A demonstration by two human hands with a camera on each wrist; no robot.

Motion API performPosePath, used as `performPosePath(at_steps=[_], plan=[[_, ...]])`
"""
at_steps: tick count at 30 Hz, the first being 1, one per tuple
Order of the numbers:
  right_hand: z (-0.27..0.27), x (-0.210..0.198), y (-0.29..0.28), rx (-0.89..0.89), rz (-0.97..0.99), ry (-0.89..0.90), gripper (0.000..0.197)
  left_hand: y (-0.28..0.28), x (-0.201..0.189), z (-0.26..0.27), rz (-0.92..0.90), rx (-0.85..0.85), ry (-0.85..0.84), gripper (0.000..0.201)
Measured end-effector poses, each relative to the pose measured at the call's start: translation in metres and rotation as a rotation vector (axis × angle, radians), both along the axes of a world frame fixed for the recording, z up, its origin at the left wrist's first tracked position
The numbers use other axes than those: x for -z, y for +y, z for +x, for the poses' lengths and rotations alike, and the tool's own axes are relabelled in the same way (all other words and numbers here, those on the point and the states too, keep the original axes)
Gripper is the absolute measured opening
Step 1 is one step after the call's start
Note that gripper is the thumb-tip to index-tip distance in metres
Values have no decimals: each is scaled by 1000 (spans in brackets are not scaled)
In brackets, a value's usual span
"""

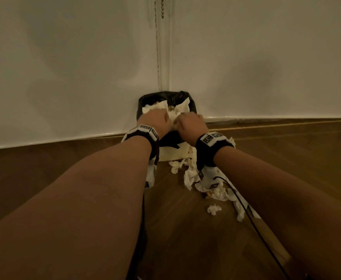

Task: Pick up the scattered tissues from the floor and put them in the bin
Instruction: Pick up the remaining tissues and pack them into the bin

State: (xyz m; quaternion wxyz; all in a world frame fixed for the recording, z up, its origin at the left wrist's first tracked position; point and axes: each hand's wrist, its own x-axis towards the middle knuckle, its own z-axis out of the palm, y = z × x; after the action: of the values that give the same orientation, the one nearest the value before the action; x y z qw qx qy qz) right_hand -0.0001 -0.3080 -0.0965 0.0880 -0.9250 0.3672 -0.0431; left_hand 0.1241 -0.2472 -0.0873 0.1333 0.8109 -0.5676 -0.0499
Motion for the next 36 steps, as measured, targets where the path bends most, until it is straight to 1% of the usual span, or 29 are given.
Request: performPosePath(at_steps=[1, 2, 4, 6, 8, 10, 14, 17, 20, 22, 25, 28, 31, 33, 36], plan=[[-9, 3, 1, 19, -49, -120, 27, 3, -7, -6, -72, 6, -32, 29], [-19, 5, 3, 39, -84, -230, 26, 6, -10, -12, -105, 26, -71, 30], [-39, 12, 9, 98, -97, -380, 23, 16, -11, -24, -67, 70, -114, 36], [-57, 22, 16, 163, -48, -422, 20, 29, 3, -32, 27, 104, -108, 40], [-74, 38, 25, 212, 16, -422, 17, 43, 20, -38, 135, 102, -80, 40], [-88, 56, 34, 246, 109, -376, 16, 53, 41, -42, 224, 77, -38, 40], [-115, 94, 49, 318, 342, -171, 20, 66, 90, -42, 324, -14, 84, 27], [-130, 120, 59, 354, 464, -35, 22, 72, 138, -34, 455, -85, 179, 29], [-140, 141, 67, 376, 494, 171, 27, 78, 173, -28, 554, -165, 139, 31], [-144, 152, 71, 374, 521, 245, 29, 80, 186, -24, 595, -251, 103, 30], [-150, 166, 76, 385, 575, 268, 39, 83, 199, -20, 606, -350, 113, 37], [-154, 177, 83, 421, 606, 273, 49, 85, 207, -20, 636, -350, 154, 42], [-156, 188, 86, 408, 645, 294, 46, 85, 213, -24, 674, -289, 153, 37], [-156, 195, 87, 411, 667, 285, 45, 87, 214, -30, 682, -279, 136, 32], [-157, 203, 89, 415, 670, 263, 41, 90, 217, -35, 628, -288, 139, 31]])
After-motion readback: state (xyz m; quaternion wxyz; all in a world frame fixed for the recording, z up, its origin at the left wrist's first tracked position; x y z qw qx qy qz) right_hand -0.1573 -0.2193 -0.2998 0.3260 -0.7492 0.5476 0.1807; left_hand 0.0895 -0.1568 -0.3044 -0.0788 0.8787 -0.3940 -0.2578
